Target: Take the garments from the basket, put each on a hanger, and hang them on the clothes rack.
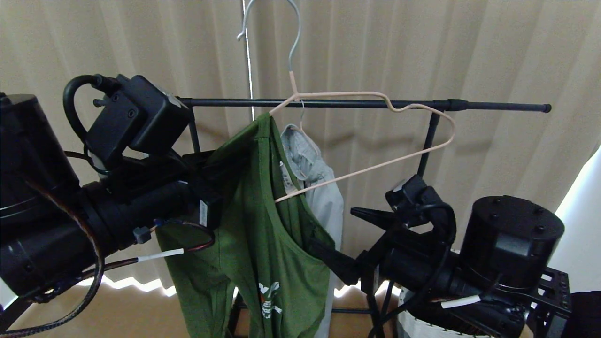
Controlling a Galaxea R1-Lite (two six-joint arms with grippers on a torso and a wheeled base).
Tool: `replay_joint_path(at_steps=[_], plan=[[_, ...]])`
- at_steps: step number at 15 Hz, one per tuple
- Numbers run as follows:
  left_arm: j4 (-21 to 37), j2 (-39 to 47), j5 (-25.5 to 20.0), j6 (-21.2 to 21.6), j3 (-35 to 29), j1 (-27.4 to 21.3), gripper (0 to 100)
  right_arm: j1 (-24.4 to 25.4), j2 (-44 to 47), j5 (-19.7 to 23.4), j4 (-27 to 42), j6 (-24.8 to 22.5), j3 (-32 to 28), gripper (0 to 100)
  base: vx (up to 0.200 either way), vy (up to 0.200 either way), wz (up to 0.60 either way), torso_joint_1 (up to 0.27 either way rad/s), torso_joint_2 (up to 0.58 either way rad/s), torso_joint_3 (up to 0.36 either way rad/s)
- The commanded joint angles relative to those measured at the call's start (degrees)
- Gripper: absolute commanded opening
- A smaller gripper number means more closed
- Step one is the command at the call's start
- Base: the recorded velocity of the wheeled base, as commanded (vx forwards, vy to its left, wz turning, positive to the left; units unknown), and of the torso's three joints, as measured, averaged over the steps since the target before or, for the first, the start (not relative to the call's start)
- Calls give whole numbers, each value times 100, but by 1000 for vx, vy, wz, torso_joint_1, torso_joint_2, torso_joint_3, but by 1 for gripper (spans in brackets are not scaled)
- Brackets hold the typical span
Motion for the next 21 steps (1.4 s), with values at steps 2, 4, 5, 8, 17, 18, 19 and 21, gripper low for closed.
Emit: replay_joint_path(at_steps=[2,4,5,8,17,18,19,21], plan=[[-2,-126,-1,3,65,-106,0,-189,408,-13,-52,-1,-58,100,0,0,0,0,0,0],[-2,-178,-1,3,56,-98,0,-233,531,-57,-61,-1,-14,100,0,0,0,0,0,0],[-2,-187,-1,3,56,-106,0,-233,548,-118,-52,-1,-5,100,0,0,0,0,0,0],[-2,-214,-19,3,21,-98,0,-338,522,-215,-52,-9,74,100,0,0,0,0,0,0],[6,-196,-10,12,47,166,0,-954,-181,-329,-52,-150,646,0,0,0,0,0,0,0],[6,-187,-19,12,91,272,0,-1173,-322,-329,-52,-229,821,0,0,0,0,0,0,0],[6,-196,-19,20,179,280,0,-1288,-401,-329,-52,-238,857,0,0,0,0,0,0,0],[6,-222,-19,38,311,280,0,-1455,-559,-320,-44,-247,848,0,0,0,0,0,0,0]])
